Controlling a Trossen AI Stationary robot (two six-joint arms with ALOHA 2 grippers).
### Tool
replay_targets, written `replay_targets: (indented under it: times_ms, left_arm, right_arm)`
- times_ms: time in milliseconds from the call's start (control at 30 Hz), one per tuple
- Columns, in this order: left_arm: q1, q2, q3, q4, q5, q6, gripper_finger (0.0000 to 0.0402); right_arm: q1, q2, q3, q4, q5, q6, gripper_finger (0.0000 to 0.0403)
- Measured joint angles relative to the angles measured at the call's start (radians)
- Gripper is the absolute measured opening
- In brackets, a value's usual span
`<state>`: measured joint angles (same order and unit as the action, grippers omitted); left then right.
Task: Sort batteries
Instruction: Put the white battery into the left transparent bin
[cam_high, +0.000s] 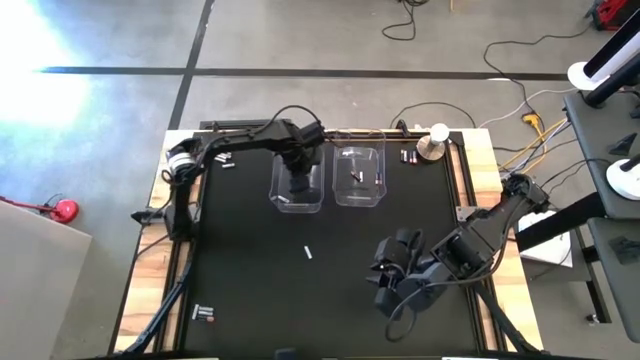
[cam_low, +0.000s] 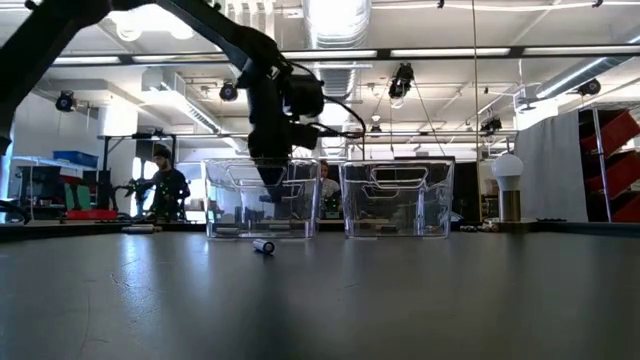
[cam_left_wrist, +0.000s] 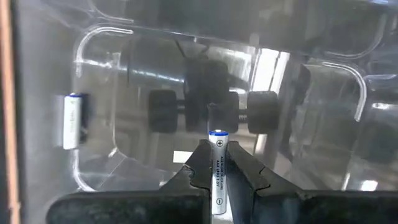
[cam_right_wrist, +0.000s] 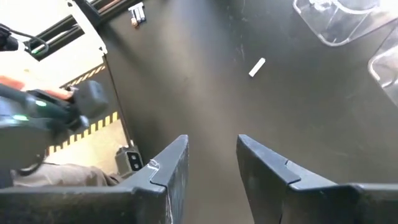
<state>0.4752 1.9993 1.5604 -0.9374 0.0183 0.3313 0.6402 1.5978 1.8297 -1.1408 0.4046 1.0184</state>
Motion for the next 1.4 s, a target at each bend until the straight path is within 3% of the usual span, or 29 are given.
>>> replay_targets:
  times_ms: [500,833,967,1133,1400]
  left_arm:
    - [0.002,0.111,-0.002,0.004,0.027,-0.027,0.0011]
    - [0.002,0.082,0.017,-0.023,0.008,-0.034,0.0095]
    - [-0.006,0.011,0.059,-0.082,0.057,-0.031,0.0121]
    - [-0.061,-0.146,0.070,-0.137,0.140,-0.079,0.0121]
    - [-0.301,-0.408,-0.041,-0.045,0.237,-0.036,0.0116]
  right_arm:
    - [0.063,0.000,0.000,0.002,0.017,0.131,0.0130]
    - [0.062,0.000,0.000,0.002,0.017,0.120,0.0136]
    - [0.062,0.000,0.000,0.002,0.017,0.089,0.0135]
    - [0.056,0.000,0.000,0.002,0.025,0.035,0.0124]
    - [0.050,0.007,0.000,0.046,0.261,-0.082,0.0108]
